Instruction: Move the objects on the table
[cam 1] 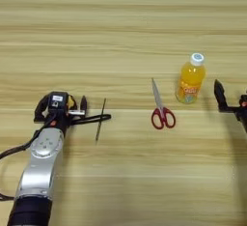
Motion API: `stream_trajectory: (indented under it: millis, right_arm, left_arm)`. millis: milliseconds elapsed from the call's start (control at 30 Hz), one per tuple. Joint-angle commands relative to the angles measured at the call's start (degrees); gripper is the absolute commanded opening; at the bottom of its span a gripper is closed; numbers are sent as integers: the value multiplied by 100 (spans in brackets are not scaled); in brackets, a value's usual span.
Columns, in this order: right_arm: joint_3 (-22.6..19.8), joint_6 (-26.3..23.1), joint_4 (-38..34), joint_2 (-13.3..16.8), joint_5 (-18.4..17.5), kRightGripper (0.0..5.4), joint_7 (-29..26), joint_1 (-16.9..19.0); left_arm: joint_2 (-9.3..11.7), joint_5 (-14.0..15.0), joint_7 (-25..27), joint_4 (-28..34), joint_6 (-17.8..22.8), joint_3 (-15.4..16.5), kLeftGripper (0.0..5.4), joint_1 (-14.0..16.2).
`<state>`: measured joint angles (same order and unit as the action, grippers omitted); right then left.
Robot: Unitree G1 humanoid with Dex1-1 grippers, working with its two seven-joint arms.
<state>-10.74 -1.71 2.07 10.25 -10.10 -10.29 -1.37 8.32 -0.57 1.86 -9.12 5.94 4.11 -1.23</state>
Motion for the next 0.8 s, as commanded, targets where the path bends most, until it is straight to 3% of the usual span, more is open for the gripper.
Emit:
stream_trajectory:
  millis: [33,233,467,800]
  right_arm:
    - [-17,-53,-14,25,-14,540,12,-59]
    - [-16,-46,-11,24,-11,540,13,-59]
    - [-13,-54,-48,16,-14,540,21,-40]
    - [-24,-83,-84,36,-26,540,7,-30]
  left_arm:
    - [-51,52,76,269,-137,-44,540,32]
    - [-120,21,82,515,-122,-133,540,158]
    - [-213,-57,69,1106,198,-411,540,489]
    - [-437,-344,1,2295,910,-1115,540,1203]
